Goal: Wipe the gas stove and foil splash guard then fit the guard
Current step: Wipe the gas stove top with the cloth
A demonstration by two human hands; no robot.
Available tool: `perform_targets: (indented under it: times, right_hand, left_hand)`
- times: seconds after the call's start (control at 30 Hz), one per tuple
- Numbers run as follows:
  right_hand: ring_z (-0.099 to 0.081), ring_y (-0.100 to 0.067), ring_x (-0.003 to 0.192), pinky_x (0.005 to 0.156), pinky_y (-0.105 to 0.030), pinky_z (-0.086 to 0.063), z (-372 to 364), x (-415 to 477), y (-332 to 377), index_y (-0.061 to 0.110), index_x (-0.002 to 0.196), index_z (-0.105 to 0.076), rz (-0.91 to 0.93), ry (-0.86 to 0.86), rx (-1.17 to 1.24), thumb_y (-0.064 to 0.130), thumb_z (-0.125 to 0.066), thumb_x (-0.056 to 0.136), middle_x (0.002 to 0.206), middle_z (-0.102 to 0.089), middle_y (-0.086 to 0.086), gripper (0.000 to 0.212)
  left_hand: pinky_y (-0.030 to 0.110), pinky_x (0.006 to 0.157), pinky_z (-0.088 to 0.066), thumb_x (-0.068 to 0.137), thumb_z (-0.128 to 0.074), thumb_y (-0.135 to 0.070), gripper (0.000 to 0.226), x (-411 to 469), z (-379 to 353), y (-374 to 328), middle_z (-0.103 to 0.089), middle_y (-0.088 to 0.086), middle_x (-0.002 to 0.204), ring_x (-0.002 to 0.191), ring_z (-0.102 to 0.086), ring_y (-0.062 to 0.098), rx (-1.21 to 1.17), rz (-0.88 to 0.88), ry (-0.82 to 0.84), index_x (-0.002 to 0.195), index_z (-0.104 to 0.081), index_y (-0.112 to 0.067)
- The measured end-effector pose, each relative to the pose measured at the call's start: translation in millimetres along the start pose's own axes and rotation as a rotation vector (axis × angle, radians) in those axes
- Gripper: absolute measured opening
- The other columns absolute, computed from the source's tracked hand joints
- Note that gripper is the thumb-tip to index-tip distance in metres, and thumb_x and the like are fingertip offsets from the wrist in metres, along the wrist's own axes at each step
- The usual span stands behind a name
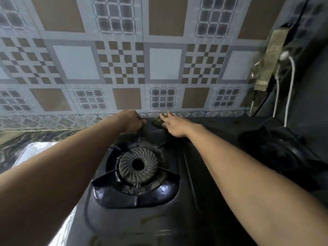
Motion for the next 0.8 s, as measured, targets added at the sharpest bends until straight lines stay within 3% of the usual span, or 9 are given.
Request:
perform_targets:
  times: [0.63, 0.8]
  right_hand:
    - [0.011, -0.021, 0.152, 0.122, -0.041, 0.005, 2.1, -21.5, -55.0, 0.019, 0.159, -0.001, -0.032, -0.087, -0.013, 0.038, -0.025, 0.108, 0.164, 0.016, -0.006, 0.060]
    - [0.010, -0.018, 0.152, 0.121, -0.040, 0.004, 3.1, -26.8, -71.3, 0.026, 0.159, 0.003, -0.072, -0.086, -0.023, 0.045, -0.022, 0.107, 0.165, 0.012, -0.002, 0.061]
  left_hand:
    - [0.041, 0.102, -0.044, 0.097, -0.050, -0.050, 0.046, 6.6, -11.9, -50.6, -0.058, 0.011, 0.137, 0.122, -0.054, 0.034, 0.118, -0.067, 0.056, 0.135, -0.061, -0.027]
    - [0.043, 0.096, -0.049, 0.094, -0.049, -0.056, 0.049, 17.4, -18.0, -65.2, -0.064, 0.011, 0.123, 0.106, -0.059, 0.030, 0.138, -0.105, 0.079, 0.129, -0.065, -0.025]
Point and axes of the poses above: each hand's wrist, its own x-axis towards the middle knuckle, its own z-axis out of the back of the hand, y = z × x, the point moved 9 cm from there along x, towards the middle knuckle
